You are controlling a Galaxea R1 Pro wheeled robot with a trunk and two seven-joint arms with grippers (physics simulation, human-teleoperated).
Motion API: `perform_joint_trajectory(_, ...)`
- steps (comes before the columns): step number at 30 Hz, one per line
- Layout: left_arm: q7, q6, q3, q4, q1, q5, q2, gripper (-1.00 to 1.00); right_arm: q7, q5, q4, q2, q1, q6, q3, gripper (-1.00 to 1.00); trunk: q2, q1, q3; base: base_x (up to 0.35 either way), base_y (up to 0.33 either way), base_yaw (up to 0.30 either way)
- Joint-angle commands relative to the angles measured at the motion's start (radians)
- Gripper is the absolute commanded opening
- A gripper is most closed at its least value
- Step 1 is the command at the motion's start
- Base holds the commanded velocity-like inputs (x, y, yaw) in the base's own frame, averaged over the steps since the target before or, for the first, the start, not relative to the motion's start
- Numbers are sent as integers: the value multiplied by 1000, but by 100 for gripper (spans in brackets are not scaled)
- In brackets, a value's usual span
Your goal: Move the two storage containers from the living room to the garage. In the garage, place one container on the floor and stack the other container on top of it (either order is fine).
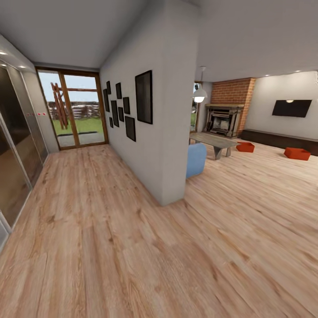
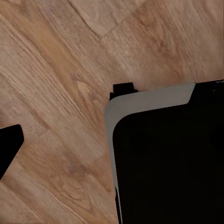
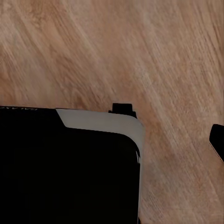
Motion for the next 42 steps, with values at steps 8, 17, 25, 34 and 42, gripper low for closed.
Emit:
perform_joint_trajectory(8, -2, 1, -1, -1, 0, -10, 1, 100, 3, 1, 1, 0, -1, -3, 0, 100, -1, 1, -1, 346, 0, -187)
perform_joint_trajectory(17, -2, 1, -1, -1, 0, -10, 0, 100, 3, 1, 1, 0, -1, -3, 0, 100, -1, 1, -1, 346, 0, -89)
perform_joint_trajectory(25, -2, 1, -1, -1, 0, -10, 0, 100, 3, 1, 1, 0, -1, -3, 0, 100, -1, 1, -1, 346, 0, -216)
perform_joint_trajectory(34, -2, 1, -1, -1, 0, -10, 0, 100, 3, 1, 1, 0, -1, -3, 0, 100, -1, 1, -1, 346, 0, -262)
perform_joint_trajectory(42, -2, 1, -1, -1, 0, -10, 0, 100, 3, 1, 1, 0, 0, -3, 0, 100, -1, 1, -1, 345, 0, -264)
